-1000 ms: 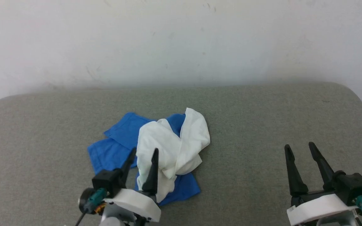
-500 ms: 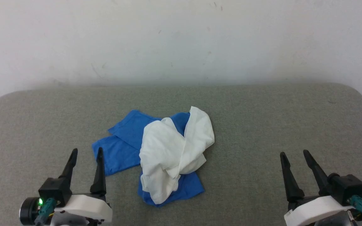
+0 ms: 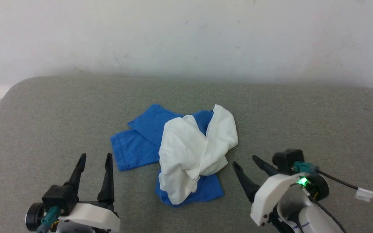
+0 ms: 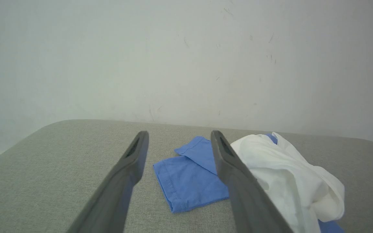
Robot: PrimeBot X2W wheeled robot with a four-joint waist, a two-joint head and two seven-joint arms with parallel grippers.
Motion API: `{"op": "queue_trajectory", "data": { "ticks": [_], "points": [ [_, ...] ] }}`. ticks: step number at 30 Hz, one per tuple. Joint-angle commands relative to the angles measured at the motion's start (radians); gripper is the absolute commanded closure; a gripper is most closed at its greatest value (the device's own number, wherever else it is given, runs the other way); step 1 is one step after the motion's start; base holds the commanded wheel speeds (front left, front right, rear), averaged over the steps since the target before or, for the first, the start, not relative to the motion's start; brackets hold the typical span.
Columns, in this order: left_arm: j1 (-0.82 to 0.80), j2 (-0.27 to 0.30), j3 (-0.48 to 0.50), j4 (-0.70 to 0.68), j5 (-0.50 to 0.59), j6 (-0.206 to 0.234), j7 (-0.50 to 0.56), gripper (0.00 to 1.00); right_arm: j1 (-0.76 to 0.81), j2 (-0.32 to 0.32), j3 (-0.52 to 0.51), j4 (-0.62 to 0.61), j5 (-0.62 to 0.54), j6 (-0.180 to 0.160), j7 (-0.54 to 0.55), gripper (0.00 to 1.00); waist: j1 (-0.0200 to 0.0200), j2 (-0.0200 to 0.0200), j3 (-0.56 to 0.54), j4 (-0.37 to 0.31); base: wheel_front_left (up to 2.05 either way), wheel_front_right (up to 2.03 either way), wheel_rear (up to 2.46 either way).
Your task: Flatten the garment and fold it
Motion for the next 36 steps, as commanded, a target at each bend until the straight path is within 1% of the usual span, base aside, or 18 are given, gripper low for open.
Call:
{"op": "queue_trajectory", "data": {
  "ticks": [1,3,4,9,12,15,17,18,22,25,27,31,33,36],
  "points": [
    [-0.012,-0.009,-0.009,0.0,-0.007,-0.009,-0.004,0.0,-0.044,0.0,0.034,0.025,0.035,0.005,0.029,0.0,-0.0001,-0.0001,0.015,0.031,0.0,0.0,0.0],
    [-0.024,-0.016,-0.018,0.007,-0.008,-0.017,-0.004,0.0,-0.093,0.0,0.077,0.067,0.054,0.005,0.064,0.0,-0.0001,-0.0001,0.019,0.045,0.0,0.0,0.0],
    [-0.024,-0.016,-0.018,0.007,-0.008,-0.017,-0.004,0.0,-0.093,0.0,0.077,0.067,0.054,0.005,0.064,0.0,-0.0001,-0.0001,0.019,0.045,0.0,0.0,0.0],
    [-0.05,-0.035,-0.031,0.025,-0.008,-0.029,-0.005,0.0,-0.213,0.0,0.165,0.178,0.121,0.005,0.104,0.0,-0.0001,-0.0001,0.032,0.068,0.0,0.0,0.0],
    [-0.066,-0.043,-0.04,0.036,-0.005,-0.041,-0.005,0.0,-0.279,0.0,0.211,0.26,0.132,0.005,0.132,0.0,-0.0001,-0.0001,0.039,0.079,0.0,0.0,0.0],
    [-0.083,-0.05,-0.047,0.048,0.0,-0.052,-0.005,0.0,-0.331,0.0,0.234,0.35,0.118,0.005,0.164,0.0,-0.0001,-0.0001,0.046,0.092,0.0,0.0,0.0],
    [-0.092,-0.055,-0.047,0.052,0.003,-0.058,-0.006,0.0,-0.353,0.0,0.235,0.4,0.105,0.005,0.175,0.8,-0.0001,-0.0001,0.047,0.097,0.0,0.0,0.0],
    [-0.095,-0.058,-0.046,0.053,0.004,-0.061,-0.006,0.0,-0.36,0.0,0.237,0.419,0.105,0.005,0.181,1.0,-0.0001,-0.0001,0.047,0.099,0.0,0.0,0.0],
    [-0.095,-0.068,-0.037,0.053,0.012,-0.068,-0.006,0.0,-0.374,0.0,0.226,0.465,0.101,0.005,0.172,1.0,-0.0001,-0.0001,0.045,0.097,0.0,0.0,0.0],
    [-0.085,-0.074,-0.026,0.051,0.017,-0.07,-0.006,0.0,-0.368,0.0,0.177,0.464,0.094,0.005,0.125,1.0,-0.0001,-0.0001,0.037,0.089,0.0,0.0,0.0],
    [-0.078,-0.078,-0.019,0.049,0.02,-0.07,-0.006,0.0,-0.355,0.0,0.114,0.445,0.076,0.005,0.075,1.0,-0.0001,-0.0001,0.031,0.081,0.0,0.0,0.0],
    [-0.062,-0.084,-0.002,0.039,0.027,-0.067,-0.006,0.0,-0.283,0.0,-0.042,0.355,0.027,0.005,-0.014,1.0,-0.0001,-0.0001,0.024,0.057,0.0,0.0,0.0],
    [-0.056,-0.088,0.004,0.036,0.028,-0.07,-0.006,0.0,-0.217,0.0,-0.137,0.293,-0.002,0.005,-0.033,1.0,-0.0001,-0.0001,0.02,0.045,0.0,0.0,0.0],
    [-0.048,-0.095,0.009,0.035,0.032,-0.072,-0.006,0.0,-0.088,0.0,-0.278,0.188,-0.038,0.005,-0.028,1.0,-0.0001,-0.0001,0.017,0.031,0.0,0.0,0.0]
  ]
}}
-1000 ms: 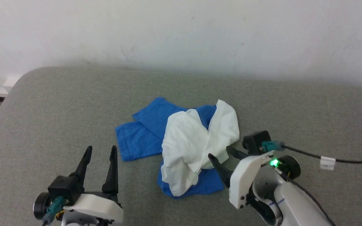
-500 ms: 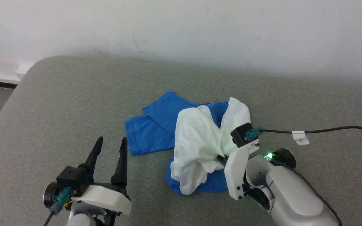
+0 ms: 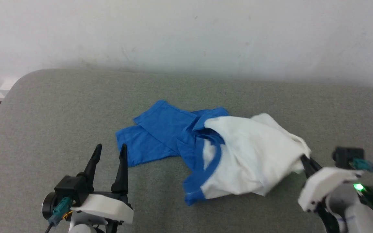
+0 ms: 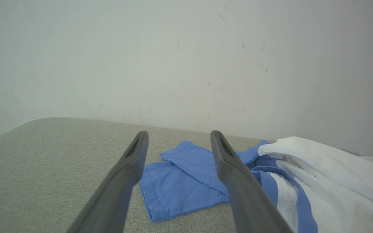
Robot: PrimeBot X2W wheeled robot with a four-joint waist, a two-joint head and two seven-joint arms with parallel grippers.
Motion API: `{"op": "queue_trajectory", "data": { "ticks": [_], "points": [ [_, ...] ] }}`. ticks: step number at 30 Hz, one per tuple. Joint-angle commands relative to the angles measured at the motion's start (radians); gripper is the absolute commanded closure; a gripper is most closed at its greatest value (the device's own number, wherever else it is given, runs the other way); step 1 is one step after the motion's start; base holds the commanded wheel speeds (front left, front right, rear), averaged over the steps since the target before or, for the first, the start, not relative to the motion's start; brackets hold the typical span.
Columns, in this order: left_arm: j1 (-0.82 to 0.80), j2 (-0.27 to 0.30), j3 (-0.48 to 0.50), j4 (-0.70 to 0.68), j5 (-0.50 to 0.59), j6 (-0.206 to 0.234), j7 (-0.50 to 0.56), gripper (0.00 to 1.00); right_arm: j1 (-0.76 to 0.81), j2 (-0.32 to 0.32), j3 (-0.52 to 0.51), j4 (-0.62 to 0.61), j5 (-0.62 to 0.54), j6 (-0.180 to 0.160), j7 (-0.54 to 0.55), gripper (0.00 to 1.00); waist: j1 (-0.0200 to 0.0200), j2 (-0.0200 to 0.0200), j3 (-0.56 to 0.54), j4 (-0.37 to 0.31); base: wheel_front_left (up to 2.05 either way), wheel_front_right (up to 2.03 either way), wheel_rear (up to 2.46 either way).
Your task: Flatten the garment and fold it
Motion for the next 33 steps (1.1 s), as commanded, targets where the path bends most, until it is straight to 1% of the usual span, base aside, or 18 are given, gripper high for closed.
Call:
{"op": "queue_trajectory", "data": {
  "ticks": [1,4,7,9,11,12,13,14,15,18,21,25,28,30,33],
  "points": [
    [0.014,-0.003,0.005,-0.003,0.005,-0.009,-0.005,0.0,0.055,-0.002,-0.042,-0.038,-0.013,0.005,0.006,1.0,-0.0001,-0.0001,-0.006,-0.013,0.0,0.0,0.0],
    [0.022,-0.008,0.01,-0.002,0.009,-0.011,-0.005,0.0,0.184,-0.002,-0.17,-0.132,-0.018,0.005,0.033,1.0,-0.0001,-0.0001,-0.009,-0.027,0.0,0.0,0.0],
    [0.028,-0.011,0.011,0.001,0.012,-0.014,-0.005,0.0,0.286,-0.002,-0.276,-0.194,-0.019,0.005,0.059,1.0,-0.0001,-0.0001,-0.013,-0.034,0.0,0.0,0.0],
    [0.031,-0.014,0.012,0.004,0.014,-0.015,-0.005,0.0,0.337,-0.002,-0.328,-0.218,-0.023,0.005,0.074,1.0,-0.0001,-0.0001,-0.015,-0.037,0.0,0.0,0.0],
    [0.035,-0.015,0.014,0.006,0.015,-0.016,-0.005,0.0,0.368,-0.002,-0.358,-0.23,-0.019,0.005,0.081,1.0,-0.0001,-0.0001,-0.018,-0.04,0.0,0.0,0.0],
    [0.038,-0.015,0.015,0.009,0.015,-0.017,-0.005,0.0,0.379,-0.002,-0.364,-0.236,-0.021,0.005,0.076,0.94,-0.0001,-0.0001,-0.02,-0.041,0.0,0.0,0.0],
    [0.04,-0.015,0.017,0.012,0.014,-0.018,-0.005,0.0,0.386,-0.002,-0.364,-0.247,-0.027,0.005,0.063,0.6,-0.0001,-0.0001,-0.022,-0.042,0.0,0.0,0.0],
    [0.043,-0.015,0.018,0.015,0.015,-0.018,-0.005,0.0,0.391,-0.002,-0.365,-0.255,-0.025,0.005,0.046,0.03,-0.0001,-0.0001,-0.025,-0.043,0.0,0.0,0.0],
    [0.046,-0.014,0.019,0.019,0.015,-0.018,-0.005,0.0,0.392,-0.002,-0.36,-0.265,-0.021,0.005,0.025,0.0,-0.0001,-0.0001,-0.03,-0.044,0.0,0.0,0.0],
    [0.059,-0.014,0.023,0.026,0.015,-0.015,-0.005,0.0,0.39,-0.002,-0.339,-0.304,-0.026,0.005,-0.06,0.0,-0.0001,-0.0001,-0.045,-0.046,0.0,0.0,0.0],
    [0.074,-0.013,0.026,0.03,0.014,-0.011,-0.005,0.0,0.39,-0.002,-0.296,-0.326,-0.024,0.005,-0.105,0.0,-0.0001,-0.0001,-0.06,-0.044,0.0,0.0,0.0],
    [0.084,-0.015,0.025,0.029,0.012,-0.005,-0.005,0.0,0.364,-0.002,-0.215,-0.329,-0.045,0.005,-0.057,0.0,-0.0001,-0.0001,-0.066,-0.038,0.0,0.0,0.0],
    [0.076,-0.021,0.02,0.022,0.01,-0.004,-0.005,0.0,0.283,-0.002,-0.129,-0.309,-0.058,0.005,-0.002,0.0,-0.0001,-0.0001,-0.048,-0.028,0.0,0.0,0.0],
    [0.064,-0.025,0.016,0.017,0.01,-0.006,-0.005,0.0,0.209,-0.002,-0.073,-0.275,-0.064,0.005,0.04,0.0,-0.0001,-0.0001,-0.031,-0.018,0.0,0.0,0.0],
    [0.039,-0.034,0.008,0.011,0.013,-0.014,-0.005,0.0,0.086,-0.014,0.0,-0.192,-0.068,0.005,0.127,0.0,-0.0001,-0.0001,0.005,0.004,0.0,0.0,0.0]
  ]
}}
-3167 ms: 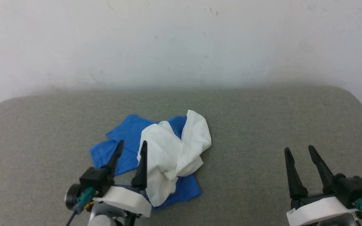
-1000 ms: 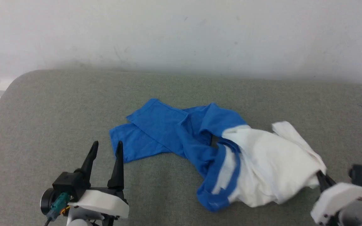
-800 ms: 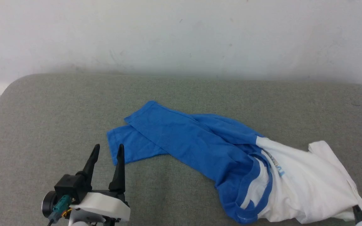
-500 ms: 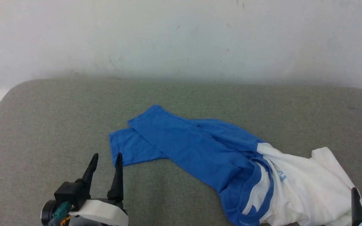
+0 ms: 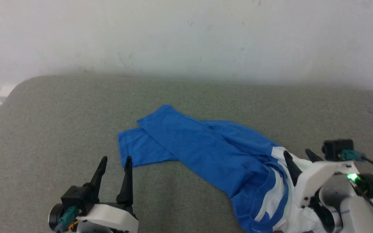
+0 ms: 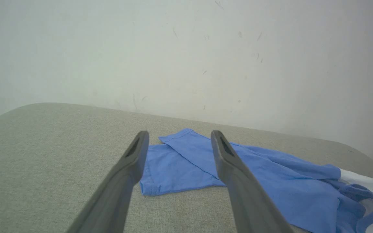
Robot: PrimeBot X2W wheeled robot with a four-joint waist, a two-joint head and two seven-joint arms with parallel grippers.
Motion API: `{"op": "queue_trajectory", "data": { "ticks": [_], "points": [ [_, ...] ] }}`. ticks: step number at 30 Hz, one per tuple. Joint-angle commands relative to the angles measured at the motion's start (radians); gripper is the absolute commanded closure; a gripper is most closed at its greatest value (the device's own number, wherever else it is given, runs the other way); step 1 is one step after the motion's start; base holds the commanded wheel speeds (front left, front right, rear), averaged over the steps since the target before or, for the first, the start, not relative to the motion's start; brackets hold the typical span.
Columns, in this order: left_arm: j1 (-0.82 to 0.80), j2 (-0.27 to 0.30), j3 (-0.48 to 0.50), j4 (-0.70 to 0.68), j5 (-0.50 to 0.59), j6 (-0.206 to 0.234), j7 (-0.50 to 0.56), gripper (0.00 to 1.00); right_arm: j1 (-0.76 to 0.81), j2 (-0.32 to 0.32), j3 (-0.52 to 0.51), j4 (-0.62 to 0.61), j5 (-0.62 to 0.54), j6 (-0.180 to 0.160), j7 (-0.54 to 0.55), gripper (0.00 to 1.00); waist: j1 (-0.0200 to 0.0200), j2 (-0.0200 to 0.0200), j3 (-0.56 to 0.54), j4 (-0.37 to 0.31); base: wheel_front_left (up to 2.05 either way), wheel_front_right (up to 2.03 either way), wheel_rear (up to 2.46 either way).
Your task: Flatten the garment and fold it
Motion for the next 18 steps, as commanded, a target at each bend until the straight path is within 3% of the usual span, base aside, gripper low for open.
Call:
{"op": "queue_trajectory", "data": {
  "ticks": [1,9,18],
  "points": [
    [-0.029,-0.006,-0.004,-0.006,0.004,-0.006,-0.005,0.0,-0.067,-0.017,0.029,0.045,0.002,0.005,0.043,0.0,0.0,-0.0001,0.045,0.034,0.0,0.0,0.0],
    [-0.092,-0.034,-0.014,0.001,0.009,-0.037,-0.005,0.0,-0.365,-0.101,0.204,0.323,0.069,0.005,0.242,0.0,0.0,-0.0001,0.118,0.105,0.0,0.0,0.0],
    [-0.122,-0.059,-0.013,0.012,0.016,-0.06,-0.005,0.0,-0.518,-0.15,0.325,0.581,0.14,0.005,0.329,0.0,0.0,-0.0001,0.16,0.145,0.0,0.0,0.0]
  ]
}}
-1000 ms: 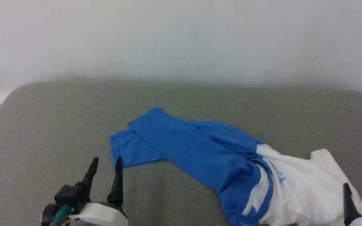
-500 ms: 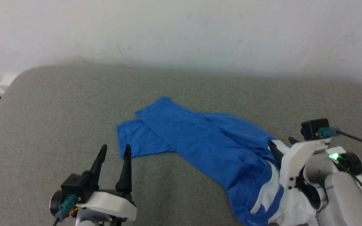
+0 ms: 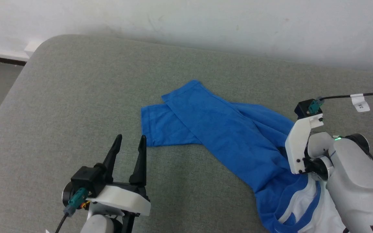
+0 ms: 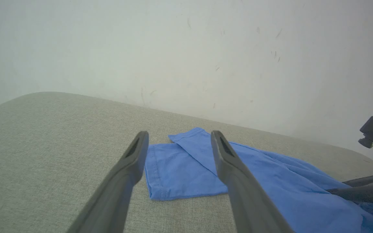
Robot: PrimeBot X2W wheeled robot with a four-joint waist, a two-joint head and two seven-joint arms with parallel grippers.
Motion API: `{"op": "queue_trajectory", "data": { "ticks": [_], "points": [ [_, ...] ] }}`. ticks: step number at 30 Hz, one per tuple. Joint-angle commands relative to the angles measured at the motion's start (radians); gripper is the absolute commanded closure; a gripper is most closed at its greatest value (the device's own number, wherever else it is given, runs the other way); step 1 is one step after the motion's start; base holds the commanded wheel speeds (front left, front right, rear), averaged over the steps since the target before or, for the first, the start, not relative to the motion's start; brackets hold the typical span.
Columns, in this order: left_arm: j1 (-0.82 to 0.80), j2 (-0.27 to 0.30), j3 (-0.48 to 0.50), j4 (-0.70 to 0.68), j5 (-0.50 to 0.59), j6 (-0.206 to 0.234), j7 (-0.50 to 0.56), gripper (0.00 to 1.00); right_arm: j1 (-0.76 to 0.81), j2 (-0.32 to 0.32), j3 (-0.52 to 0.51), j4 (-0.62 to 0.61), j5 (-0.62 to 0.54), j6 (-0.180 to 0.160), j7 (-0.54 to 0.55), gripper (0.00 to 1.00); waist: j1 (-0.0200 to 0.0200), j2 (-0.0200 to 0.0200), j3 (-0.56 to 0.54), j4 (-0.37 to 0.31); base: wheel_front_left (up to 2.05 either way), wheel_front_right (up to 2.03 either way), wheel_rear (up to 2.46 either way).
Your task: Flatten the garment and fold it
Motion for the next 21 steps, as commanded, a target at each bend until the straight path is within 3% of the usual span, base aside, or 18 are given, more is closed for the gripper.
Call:
{"op": "queue_trajectory", "data": {
  "ticks": [1,2,3,4,5,9,13,21],
  "points": [
    [-0.012,-0.004,0.002,0.002,0.008,-0.005,-0.005,0.0,-0.011,-0.004,0.004,0.021,0.01,0.005,0.011,0.0,-0.0002,0.0,0.018,0.019,0.0,0.0,0.0],
    [-0.013,-0.005,0.003,0.004,0.009,-0.006,-0.005,0.0,-0.017,-0.006,0.008,0.053,0.015,0.005,0.028,0.0,-0.0002,0.0,0.018,0.021,0.0,0.0,0.0],
    [-0.013,-0.007,0.004,0.006,0.01,-0.008,-0.005,0.0,-0.023,-0.006,0.009,0.084,0.022,0.005,0.046,0.31,-0.0002,0.0,0.018,0.022,0.0,0.0,0.0],
    [-0.012,-0.009,0.005,0.007,0.011,-0.01,-0.005,0.0,-0.026,-0.005,0.009,0.112,0.031,0.005,0.065,0.73,-0.0002,0.0,0.017,0.023,0.0,0.0,0.0],
    [-0.012,-0.01,0.006,0.009,0.012,-0.011,-0.005,0.0,-0.03,-0.005,0.011,0.135,0.035,0.005,0.079,1.0,-0.0002,0.0,0.016,0.023,0.0,0.0,0.0],
    [-0.004,-0.015,0.013,0.014,0.017,-0.013,-0.005,0.0,-0.046,0.008,0.026,0.144,0.063,0.005,0.027,1.0,-0.0002,0.0,0.003,0.015,0.0,0.0,0.0],
    [0.004,-0.018,0.018,0.016,0.018,-0.014,-0.005,0.0,-0.083,-0.008,-0.009,0.097,0.074,0.005,-0.182,1.0,-0.0002,0.0,-0.012,0.0,0.0,0.0,0.0],
    [0.027,-0.02,0.026,0.019,0.028,-0.011,-0.005,0.0,-0.059,-0.068,-0.288,0.119,0.04,0.005,-0.473,1.0,-0.0002,0.0,-0.056,-0.037,0.0,0.0,0.0]
  ]
}}
